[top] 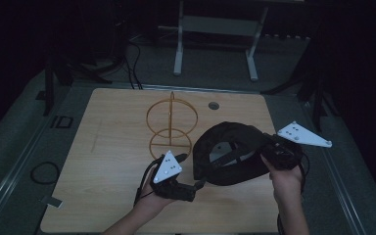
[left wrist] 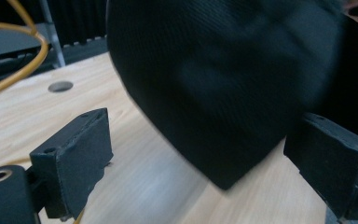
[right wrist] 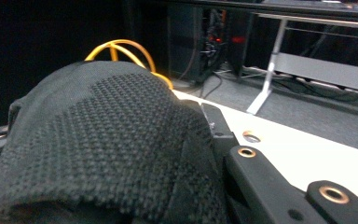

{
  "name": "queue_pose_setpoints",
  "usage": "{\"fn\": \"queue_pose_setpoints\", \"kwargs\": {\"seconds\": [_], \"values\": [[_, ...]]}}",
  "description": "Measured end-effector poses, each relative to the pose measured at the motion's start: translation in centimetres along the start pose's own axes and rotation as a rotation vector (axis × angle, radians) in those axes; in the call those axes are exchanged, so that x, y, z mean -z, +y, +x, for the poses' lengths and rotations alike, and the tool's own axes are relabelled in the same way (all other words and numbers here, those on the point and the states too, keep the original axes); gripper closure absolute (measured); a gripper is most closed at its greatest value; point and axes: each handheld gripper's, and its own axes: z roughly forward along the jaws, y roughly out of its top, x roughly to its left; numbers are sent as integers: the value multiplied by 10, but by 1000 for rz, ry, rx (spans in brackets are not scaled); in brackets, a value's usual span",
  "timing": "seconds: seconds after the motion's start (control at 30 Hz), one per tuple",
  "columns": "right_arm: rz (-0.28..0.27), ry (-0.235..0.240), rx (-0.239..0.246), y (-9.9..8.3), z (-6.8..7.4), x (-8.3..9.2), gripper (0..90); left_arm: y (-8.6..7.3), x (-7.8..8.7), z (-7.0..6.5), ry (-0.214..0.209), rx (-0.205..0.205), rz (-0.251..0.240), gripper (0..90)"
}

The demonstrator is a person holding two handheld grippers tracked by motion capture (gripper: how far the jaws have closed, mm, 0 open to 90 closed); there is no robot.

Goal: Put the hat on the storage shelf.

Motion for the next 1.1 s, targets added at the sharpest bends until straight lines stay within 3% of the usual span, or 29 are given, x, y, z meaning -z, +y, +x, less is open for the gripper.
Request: {"fn": "queue_pose_setpoints", "kwargs": {"seconds": [0.17, 0.27, 0.37, 0.43, 0.53, 0.57, 0.6, 0.9, 1.1], "values": [[-10, 41, 33, 2, 5, 7, 895, 3, -10, 1, -26, 5, -5, 150], [-14, 60, 42, 1, 6, 11, 895, 3, -11, 2, -24, 15, -23, 255], [-13, 71, 49, -1, 8, 12, 895, 3, -11, 2, -12, 14, -26, 400], [-12, 72, 51, -3, 9, 13, 895, 3, -11, 1, 40, -2, -33, 506], [-7, 75, 62, -4, 12, 15, 895, 6, -7, 2, 72, -8, -40, 707], [-1, 78, 65, -5, 12, 15, 895, 8, -6, 2, 61, -6, -42, 821], [4, 78, 69, -6, 14, 15, 895, 9, -5, 3, 55, -5, -49, 857], [3, 69, 85, -18, 22, 22, 891, 21, 5, 5, 50, 5, -57, 880], [-14, 77, 52, -26, 19, 27, 848, 30, 8, 4, 51, -10, -56, 882]]}}
